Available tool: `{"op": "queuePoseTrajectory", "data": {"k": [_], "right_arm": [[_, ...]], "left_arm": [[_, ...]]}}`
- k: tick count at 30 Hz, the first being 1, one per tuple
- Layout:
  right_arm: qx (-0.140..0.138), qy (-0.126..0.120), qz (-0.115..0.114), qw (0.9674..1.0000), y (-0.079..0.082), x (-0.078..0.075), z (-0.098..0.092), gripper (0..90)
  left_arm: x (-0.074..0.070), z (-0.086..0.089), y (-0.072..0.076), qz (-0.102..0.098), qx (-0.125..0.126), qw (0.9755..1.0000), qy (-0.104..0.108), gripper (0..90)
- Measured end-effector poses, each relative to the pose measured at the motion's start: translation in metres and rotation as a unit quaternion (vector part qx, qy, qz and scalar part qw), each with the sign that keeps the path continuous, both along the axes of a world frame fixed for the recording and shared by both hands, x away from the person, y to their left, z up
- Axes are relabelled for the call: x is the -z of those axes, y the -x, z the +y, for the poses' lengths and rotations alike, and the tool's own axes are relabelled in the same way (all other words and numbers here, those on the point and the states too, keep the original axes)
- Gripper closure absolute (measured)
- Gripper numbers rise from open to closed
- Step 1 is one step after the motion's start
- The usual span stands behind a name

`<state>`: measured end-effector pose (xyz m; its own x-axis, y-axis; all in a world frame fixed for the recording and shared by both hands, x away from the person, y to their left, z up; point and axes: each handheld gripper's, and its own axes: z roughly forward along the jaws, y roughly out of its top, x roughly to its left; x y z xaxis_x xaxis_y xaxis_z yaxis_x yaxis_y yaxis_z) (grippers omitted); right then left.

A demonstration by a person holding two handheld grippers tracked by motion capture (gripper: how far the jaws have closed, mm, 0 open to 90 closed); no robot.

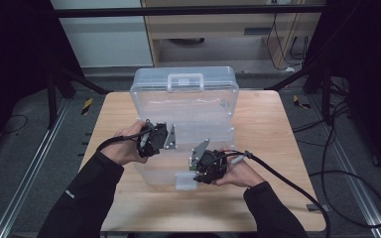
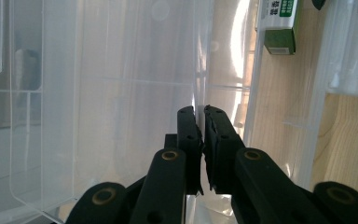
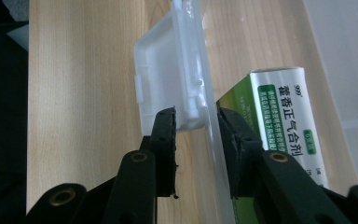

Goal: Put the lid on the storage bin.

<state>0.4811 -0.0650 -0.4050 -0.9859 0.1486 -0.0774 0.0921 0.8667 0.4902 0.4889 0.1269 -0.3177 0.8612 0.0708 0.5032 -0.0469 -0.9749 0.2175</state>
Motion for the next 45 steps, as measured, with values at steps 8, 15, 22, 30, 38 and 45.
{"op": "queuePoseTrajectory", "data": {"k": [8,15,22,30,38,45], "right_arm": [[0.014,-0.033,-0.008,0.9993,0.004,-0.004,-0.01,66.6],[0.036,-0.073,-0.019,0.9965,0.011,-0.017,-0.028,67.0],[0.079,-0.12,-0.021,0.9894,0.017,-0.029,-0.054,76.7],[0.125,-0.18,-0.03,0.9753,0.02,-0.042,-0.077,84.2],[0.156,-0.229,-0.047,0.9598,0.02,-0.057,-0.09,88.9],[0.185,-0.274,-0.062,0.9418,0.013,-0.069,-0.099,90.0]], "left_arm": [[0.002,0.0,0.001,0.003,0.002,1.0,0.004,84.4],[0.001,0.0,0.001,0.007,0.0,1.0,0.001,84.2],[0.001,0.0,0.001,0.009,-0.001,1.0,0.001,83.9],[0.002,0.0,0.001,0.011,-0.003,0.9999,0.004,83.8],[0.002,0.0,0.002,0.013,-0.003,0.9999,0.004,83.7],[0.003,0.0,0.002,0.016,-0.003,0.9999,0.003,83.8]]}}
